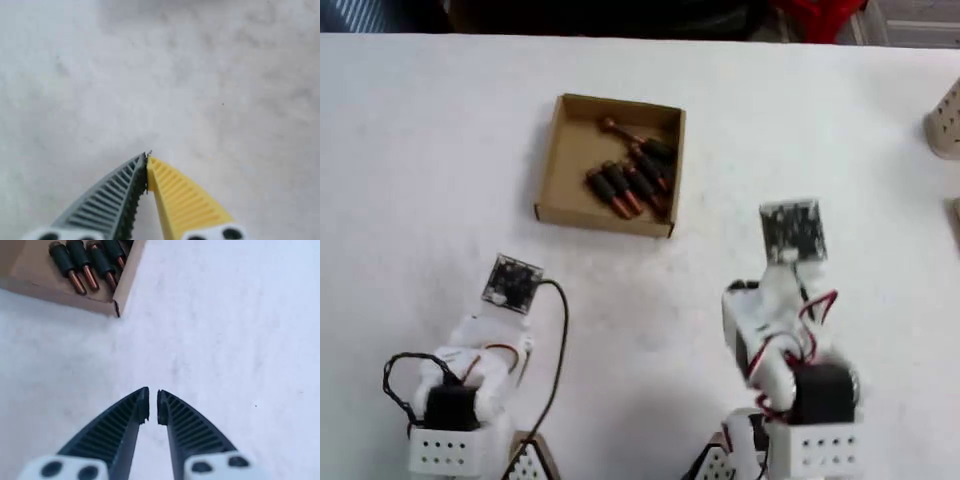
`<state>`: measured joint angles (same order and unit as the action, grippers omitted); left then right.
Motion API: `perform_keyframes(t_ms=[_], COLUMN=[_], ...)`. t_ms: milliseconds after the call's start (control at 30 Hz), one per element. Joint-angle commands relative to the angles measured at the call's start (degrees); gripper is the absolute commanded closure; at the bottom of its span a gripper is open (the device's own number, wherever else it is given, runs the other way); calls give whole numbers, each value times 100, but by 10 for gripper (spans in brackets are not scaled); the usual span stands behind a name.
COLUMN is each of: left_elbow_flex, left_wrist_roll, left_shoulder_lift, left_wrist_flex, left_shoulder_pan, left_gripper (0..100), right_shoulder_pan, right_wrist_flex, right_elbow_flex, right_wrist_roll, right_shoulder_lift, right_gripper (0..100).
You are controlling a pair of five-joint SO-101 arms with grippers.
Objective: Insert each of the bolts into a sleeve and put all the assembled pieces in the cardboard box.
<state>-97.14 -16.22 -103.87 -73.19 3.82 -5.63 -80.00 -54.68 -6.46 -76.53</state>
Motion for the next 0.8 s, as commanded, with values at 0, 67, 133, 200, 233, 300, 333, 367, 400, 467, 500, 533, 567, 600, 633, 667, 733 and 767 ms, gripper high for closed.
perform_keyframes(t_ms=[0, 67, 133, 200, 233, 300, 333, 367, 400, 467, 500, 533, 567, 600, 633, 667, 733, 767], left_elbow_flex=[18, 18, 18, 18, 18, 18, 18, 18, 18, 18, 18, 18, 18, 18, 18, 18, 18, 18], left_wrist_roll=[-18, -18, -18, -18, -18, -18, -18, -18, -18, -18, -18, -18, -18, -18, -18, -18, -18, -18], left_shoulder_lift=[-57, -57, -57, -57, -57, -48, -48, -48, -48, -48, -48, -48, -48, -48, -48, -48, -48, -48], left_wrist_flex=[-35, -35, -35, -35, -35, -35, -35, -35, -35, -35, -35, -35, -35, -35, -35, -35, -35, -35], left_shoulder_pan=[-84, -84, -84, -84, -84, -84, -84, -84, -84, -84, -84, -84, -84, -84, -84, -84, -84, -84], left_gripper=[976, 976, 976, 976, 976, 976, 976, 976, 976, 976, 976, 976, 976, 976, 976, 976, 976, 976], right_shoulder_pan=[277, 453, 514, 523, 567, 593, 532, 453, 409, 409, 409, 409, 409, 409, 409, 400, 409, 409], right_wrist_flex=[180, 171, 171, 207, 189, 110, 48, -13, 40, 224, 251, 295, 374, 462, 514, 585, 901, 1033], right_elbow_flex=[-1310, -1741, -2330, -2760, -2734, -2690, -2699, -2769, -2866, -2998, -3024, -3051, -3112, -3218, -3393, -3604, -4009, -4079], right_wrist_roll=[-484, -527, -527, -492, -484, -484, -527, -527, -527, -510, -492, -484, -484, -484, -510, -519, -519, -519], right_shoulder_lift=[-1613, -2176, -2651, -2695, -2571, -2387, -2325, -2290, -2281, -2281, -2281, -2281, -2281, -2281, -2281, -2281, -2281, -2281], right_gripper=[981, 981, 981, 981, 981, 981, 981, 981, 981, 981, 981, 981, 981, 981, 981, 981, 981, 981])
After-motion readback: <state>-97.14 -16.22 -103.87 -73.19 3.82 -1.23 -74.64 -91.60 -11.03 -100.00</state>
